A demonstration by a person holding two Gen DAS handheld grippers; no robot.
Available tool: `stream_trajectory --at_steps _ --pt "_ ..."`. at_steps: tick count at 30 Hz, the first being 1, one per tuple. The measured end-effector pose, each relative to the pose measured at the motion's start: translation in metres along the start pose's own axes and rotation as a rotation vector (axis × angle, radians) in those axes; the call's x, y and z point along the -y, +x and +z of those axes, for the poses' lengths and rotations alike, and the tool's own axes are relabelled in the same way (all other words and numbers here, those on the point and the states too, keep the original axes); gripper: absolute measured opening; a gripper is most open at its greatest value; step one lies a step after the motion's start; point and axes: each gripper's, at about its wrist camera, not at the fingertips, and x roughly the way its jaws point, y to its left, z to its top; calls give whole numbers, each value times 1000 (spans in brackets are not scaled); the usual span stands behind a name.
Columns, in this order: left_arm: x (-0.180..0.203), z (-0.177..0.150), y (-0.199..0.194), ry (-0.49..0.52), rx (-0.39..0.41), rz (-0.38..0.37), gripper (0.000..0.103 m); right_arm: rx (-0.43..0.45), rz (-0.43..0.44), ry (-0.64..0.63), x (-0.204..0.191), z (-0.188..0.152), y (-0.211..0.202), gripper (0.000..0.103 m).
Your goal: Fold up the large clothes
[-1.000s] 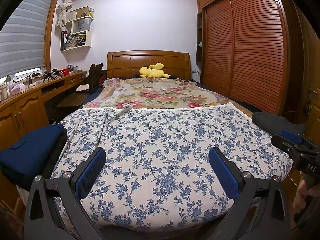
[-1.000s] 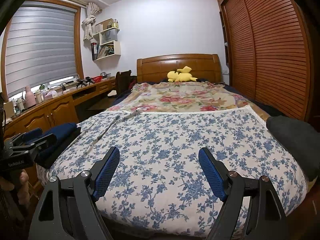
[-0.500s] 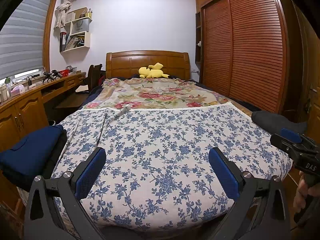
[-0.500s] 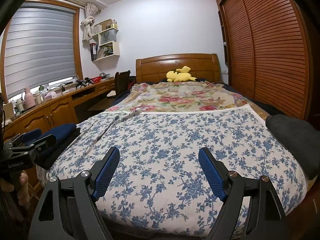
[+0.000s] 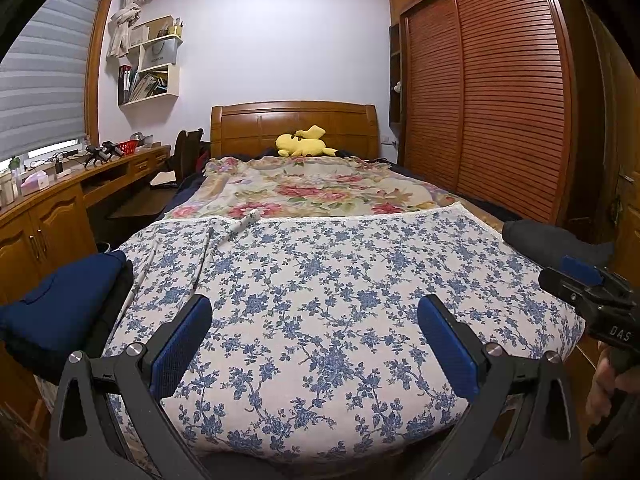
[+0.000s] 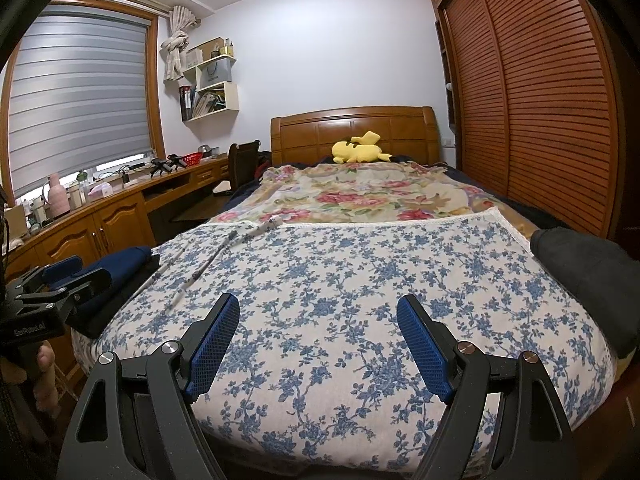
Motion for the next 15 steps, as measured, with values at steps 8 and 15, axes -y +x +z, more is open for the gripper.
stream_trajectory --at_steps 8,15 --pt "1 1 0 -1 1 0 103 0 0 1 0 0 0 82" --pt "2 1 -1 0 3 1 103 0 1 0 1 0 0 82"
